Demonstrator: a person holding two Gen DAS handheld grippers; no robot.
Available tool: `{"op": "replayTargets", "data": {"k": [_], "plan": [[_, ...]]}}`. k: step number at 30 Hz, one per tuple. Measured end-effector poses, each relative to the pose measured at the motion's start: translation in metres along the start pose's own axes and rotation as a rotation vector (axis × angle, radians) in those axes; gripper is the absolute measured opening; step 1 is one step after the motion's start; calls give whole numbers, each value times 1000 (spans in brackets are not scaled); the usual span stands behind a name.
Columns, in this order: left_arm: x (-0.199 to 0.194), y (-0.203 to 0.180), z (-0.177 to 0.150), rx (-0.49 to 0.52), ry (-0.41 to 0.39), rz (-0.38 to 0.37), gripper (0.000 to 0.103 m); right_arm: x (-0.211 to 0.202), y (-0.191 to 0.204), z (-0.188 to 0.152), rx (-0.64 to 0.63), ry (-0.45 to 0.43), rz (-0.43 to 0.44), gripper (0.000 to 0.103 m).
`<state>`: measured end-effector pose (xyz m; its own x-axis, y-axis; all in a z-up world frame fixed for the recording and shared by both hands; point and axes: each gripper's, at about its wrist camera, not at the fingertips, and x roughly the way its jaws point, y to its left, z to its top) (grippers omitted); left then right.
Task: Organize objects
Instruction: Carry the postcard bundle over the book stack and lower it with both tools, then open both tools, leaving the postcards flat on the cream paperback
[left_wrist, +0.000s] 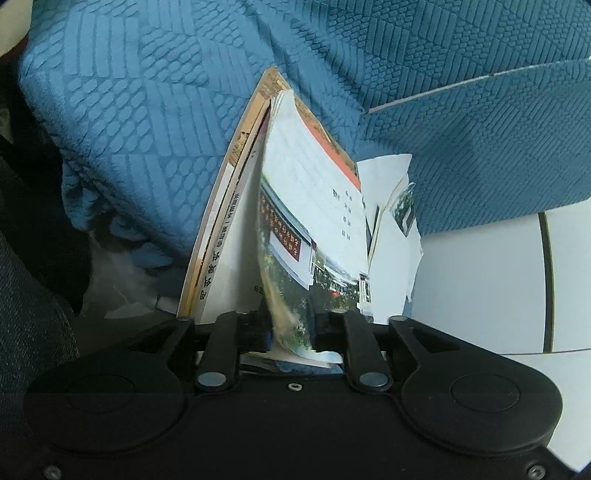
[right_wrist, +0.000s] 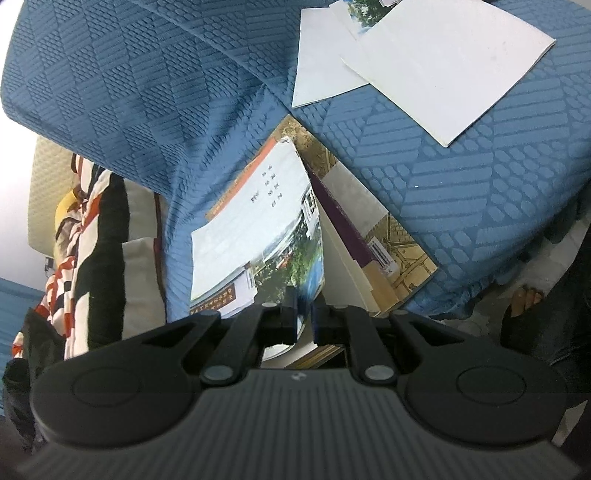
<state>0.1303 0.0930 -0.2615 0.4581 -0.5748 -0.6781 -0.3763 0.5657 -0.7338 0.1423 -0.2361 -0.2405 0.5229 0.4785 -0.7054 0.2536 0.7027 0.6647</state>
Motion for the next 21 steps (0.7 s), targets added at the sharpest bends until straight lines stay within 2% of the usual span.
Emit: {"op": "replayTargets", "data": {"k": [2,5,6,10,11,12,13,14,15,18,21], "plan": [[-1,-3,-2,8,-2,6,28,-1,0,1,0,0,-3,12],[-3,-7,-3,26,-13,24,48,-1,-1,2,2,0,3,12],[-5,-8,-4,29,-17,29,51,-1,-2,2,0,12,1,13],[-14,-15,-8,65,-36,55,61,-2,-2,2,-5,38,-1,28],[-16,-16,-9,72,-39,59,66,-3,-2,2,-9,44,5,40],[-20,-18,-11,83,-44,63,71,-5,0,2,-14,48,10,57],[-24,-19,-13,94,-51,66,73,-7,2,2,-24,54,8,65],[-28,-21,-16,107,-60,71,78,-11,5,2,-42,60,-11,81],[-33,-23,-18,118,-68,77,81,-13,9,2,-63,66,-36,85],[-48,-32,-26,164,-96,84,81,-18,15,2,-114,74,-65,84],[-62,-49,-33,230,-129,93,83,-38,26,1,-203,40,-64,84]]}}
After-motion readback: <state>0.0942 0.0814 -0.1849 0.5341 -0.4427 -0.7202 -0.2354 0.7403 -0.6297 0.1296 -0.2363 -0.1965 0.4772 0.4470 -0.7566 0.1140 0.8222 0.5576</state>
